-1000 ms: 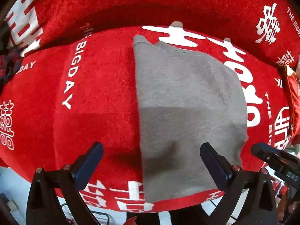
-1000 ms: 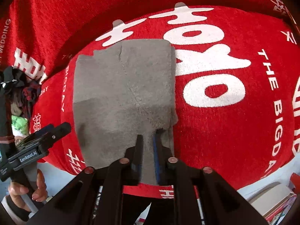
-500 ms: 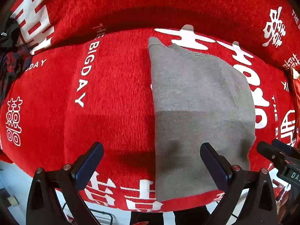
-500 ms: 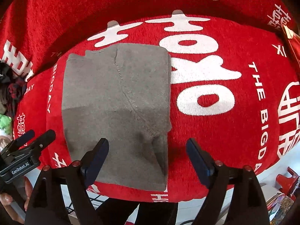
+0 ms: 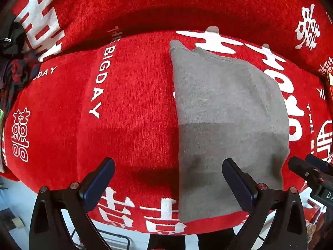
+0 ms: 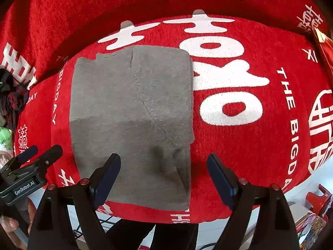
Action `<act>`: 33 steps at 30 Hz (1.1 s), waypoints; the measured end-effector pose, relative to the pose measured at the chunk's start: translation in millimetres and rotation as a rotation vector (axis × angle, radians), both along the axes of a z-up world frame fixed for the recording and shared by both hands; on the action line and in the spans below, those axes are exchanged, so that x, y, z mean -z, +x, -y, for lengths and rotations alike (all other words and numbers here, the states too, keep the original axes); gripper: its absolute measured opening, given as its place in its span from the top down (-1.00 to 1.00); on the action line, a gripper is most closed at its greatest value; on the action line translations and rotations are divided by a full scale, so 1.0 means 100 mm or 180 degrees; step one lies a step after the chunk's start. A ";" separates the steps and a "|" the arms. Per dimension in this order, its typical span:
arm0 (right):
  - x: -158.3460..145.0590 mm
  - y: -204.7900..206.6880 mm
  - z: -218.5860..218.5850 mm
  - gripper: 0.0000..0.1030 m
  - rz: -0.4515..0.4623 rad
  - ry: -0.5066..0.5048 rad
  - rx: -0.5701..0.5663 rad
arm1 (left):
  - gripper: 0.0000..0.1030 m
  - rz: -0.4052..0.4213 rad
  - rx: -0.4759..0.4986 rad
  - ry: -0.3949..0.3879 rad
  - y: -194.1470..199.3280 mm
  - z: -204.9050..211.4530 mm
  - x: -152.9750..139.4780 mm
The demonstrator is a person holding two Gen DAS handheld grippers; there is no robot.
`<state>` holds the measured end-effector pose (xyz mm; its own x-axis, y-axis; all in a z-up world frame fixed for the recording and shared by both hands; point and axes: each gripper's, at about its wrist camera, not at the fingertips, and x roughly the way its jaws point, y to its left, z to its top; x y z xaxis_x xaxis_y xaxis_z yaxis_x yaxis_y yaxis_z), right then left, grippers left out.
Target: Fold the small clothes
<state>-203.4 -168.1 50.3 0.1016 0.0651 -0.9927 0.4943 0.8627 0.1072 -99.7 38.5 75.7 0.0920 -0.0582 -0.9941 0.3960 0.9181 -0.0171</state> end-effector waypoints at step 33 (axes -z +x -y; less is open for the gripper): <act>0.00 0.03 -0.06 -0.69 0.0005 0.0030 -0.0011 | -1.00 0.0047 0.0083 0.0101 -0.04 0.05 -0.01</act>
